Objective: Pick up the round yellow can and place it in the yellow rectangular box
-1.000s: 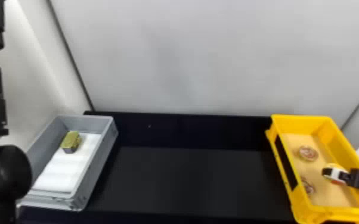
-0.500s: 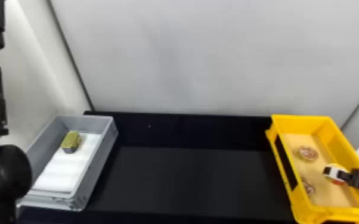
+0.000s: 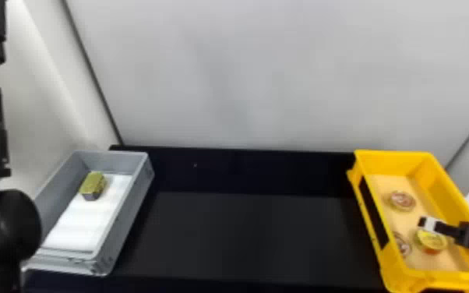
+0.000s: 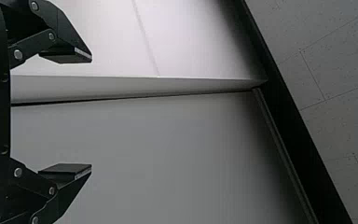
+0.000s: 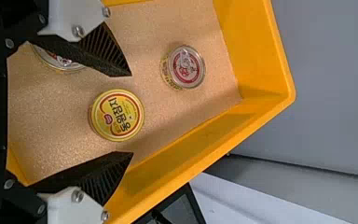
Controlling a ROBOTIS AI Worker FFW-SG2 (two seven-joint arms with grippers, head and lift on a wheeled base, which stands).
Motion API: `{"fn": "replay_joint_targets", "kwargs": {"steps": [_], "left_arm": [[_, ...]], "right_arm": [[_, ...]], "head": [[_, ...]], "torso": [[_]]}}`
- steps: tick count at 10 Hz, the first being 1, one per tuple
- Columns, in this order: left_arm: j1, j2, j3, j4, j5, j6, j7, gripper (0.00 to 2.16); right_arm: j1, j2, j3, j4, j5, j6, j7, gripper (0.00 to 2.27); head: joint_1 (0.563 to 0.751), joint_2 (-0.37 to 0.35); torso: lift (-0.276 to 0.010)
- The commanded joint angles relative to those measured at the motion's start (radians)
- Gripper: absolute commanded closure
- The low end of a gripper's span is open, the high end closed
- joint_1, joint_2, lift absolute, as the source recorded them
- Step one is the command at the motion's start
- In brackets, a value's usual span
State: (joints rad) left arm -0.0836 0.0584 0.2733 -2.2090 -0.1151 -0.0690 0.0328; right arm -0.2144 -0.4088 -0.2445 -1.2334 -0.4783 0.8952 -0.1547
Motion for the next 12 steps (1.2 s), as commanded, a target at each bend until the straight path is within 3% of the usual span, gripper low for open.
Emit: {"fn": "replay_joint_targets", "kwargs": {"steps": [1, 5, 10, 12], "left_arm": [[-0.001, 0.0, 0.0, 0.0, 0.0, 0.0, -0.001, 0.41], [0.001, 0.0, 0.001, -0.002, 0.0, 0.0, -0.001, 0.41], [0.002, -0.003, 0.001, -0.002, -0.002, 0.011, -0.001, 0.41], [0.001, -0.003, 0.006, -0.002, -0.002, 0.017, -0.001, 0.41]], "right_arm": [[0.001, -0.001, -0.002, 0.0, -0.003, 0.0, 0.0, 0.16], [0.001, -0.001, -0.007, -0.023, -0.006, -0.008, 0.0, 0.15], [0.0, 0.002, -0.002, -0.363, -0.016, -0.03, -0.065, 0.16], [-0.054, -0.001, 0.048, -0.5, -0.01, -0.074, -0.078, 0.16]], "head": [[0.694, 0.054], [0.694, 0.054], [0.694, 0.054], [0.694, 0.054]], "torso": [[0.0], [0.0], [0.0], [0.0]]}}
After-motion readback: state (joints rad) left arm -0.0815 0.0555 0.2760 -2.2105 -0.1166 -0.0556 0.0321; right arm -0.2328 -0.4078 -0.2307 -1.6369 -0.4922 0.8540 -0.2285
